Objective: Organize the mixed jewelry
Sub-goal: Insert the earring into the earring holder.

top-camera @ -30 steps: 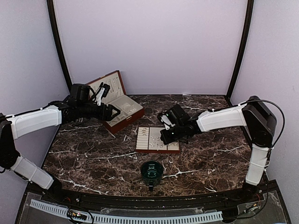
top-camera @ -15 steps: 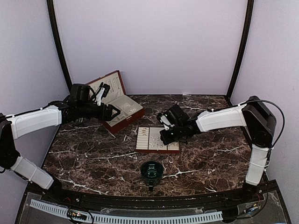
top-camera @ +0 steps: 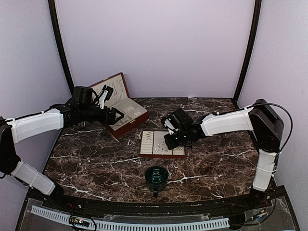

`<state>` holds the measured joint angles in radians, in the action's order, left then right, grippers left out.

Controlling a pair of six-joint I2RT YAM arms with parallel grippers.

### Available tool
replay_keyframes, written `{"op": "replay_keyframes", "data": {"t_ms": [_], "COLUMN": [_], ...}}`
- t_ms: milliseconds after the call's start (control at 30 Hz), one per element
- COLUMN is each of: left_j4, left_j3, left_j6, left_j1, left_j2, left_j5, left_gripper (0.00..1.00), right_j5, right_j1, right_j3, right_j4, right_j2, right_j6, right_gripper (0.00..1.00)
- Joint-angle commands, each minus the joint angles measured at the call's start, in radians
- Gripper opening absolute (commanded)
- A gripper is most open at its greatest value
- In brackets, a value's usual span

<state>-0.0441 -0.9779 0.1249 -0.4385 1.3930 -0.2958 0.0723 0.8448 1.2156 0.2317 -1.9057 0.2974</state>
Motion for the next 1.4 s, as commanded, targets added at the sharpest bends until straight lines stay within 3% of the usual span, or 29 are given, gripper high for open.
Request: {"op": "replay_keyframes", "data": {"t_ms": [0,400,967,1367], "left_j4": [-0.003,-0.002,-0.003,0.005], "left_j3": [-0.024,-0.025,-0.024,-0.009], "left_j6": [0.006,0.006,0.005,0.001], "left_j1": [0.001,0.001,0.002,0.002], "left_j2": [-0.011,-0.013,-0.018,-0.046], "left_j5": [-0.012,-0.012,-0.011,0.027], "left_gripper": [0.72,0.72,0.72,0.72], "right_j5": [0.048,0.002,0.013,0.016], "right_j1": [0.003,0.004,0.001,-0.003], "right_j3": [0.007,0.009,0.051,0.050], "right_j4": [0.073,0.053,0.077,0.048], "right_j2": [-0.035,-0.012,0.042,0.085], "right_j6": [0.011,0.001,0.006,0.048], "right_gripper": [0.00,0.03,0.27,0.18]}}
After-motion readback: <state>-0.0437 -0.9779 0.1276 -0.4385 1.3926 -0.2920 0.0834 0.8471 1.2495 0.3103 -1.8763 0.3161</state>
